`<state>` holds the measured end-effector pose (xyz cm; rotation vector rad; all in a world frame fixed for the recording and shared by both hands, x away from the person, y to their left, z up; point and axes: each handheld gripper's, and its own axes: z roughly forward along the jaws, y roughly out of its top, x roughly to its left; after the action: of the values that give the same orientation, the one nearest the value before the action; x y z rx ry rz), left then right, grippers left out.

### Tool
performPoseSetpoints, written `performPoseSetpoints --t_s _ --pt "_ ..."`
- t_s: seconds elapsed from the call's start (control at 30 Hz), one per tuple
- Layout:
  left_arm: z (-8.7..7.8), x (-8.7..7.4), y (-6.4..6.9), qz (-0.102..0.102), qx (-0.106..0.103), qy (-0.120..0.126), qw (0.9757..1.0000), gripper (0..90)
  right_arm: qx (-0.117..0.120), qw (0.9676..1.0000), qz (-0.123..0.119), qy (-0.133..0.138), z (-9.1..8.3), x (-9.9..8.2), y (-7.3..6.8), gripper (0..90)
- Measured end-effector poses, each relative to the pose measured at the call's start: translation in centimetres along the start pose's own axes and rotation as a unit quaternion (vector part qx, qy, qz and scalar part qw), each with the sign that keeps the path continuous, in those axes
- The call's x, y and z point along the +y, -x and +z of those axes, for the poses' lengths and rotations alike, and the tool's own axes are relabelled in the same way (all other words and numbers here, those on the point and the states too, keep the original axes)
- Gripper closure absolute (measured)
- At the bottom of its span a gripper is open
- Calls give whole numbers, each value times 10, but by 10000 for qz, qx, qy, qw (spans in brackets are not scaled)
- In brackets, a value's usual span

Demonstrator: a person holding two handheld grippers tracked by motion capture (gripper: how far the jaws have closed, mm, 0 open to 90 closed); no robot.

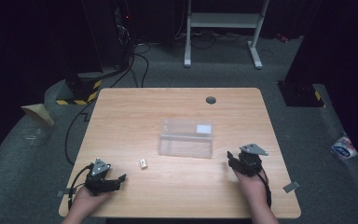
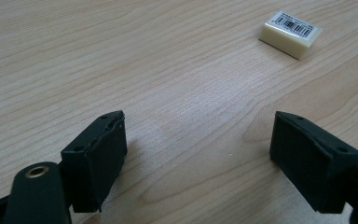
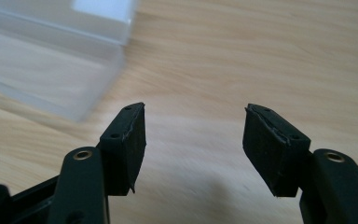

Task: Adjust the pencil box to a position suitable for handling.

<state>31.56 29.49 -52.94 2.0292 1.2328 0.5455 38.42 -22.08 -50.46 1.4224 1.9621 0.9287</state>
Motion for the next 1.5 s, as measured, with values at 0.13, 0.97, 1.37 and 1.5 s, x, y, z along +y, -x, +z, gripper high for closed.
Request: performPoseSetpoints --t_s 0.13,0.97,1.37,1.5 --pt "1 0 0 -46 76 -2 10000 158 -126 9998 114 -145 -7 -13 18 374" --pt "2 1 2 -217 259 -35 9994 146 -42 9989 155 -445 -25 -44 39 328" --pt "8 10 -4 -324 385 -223 9985 95 -90 9989 170 -437 -25 -44 39 328" --pt "7 12 -3 -224 359 -141 9990 99 -47 9989 120 -441 -25 -45 39 329"
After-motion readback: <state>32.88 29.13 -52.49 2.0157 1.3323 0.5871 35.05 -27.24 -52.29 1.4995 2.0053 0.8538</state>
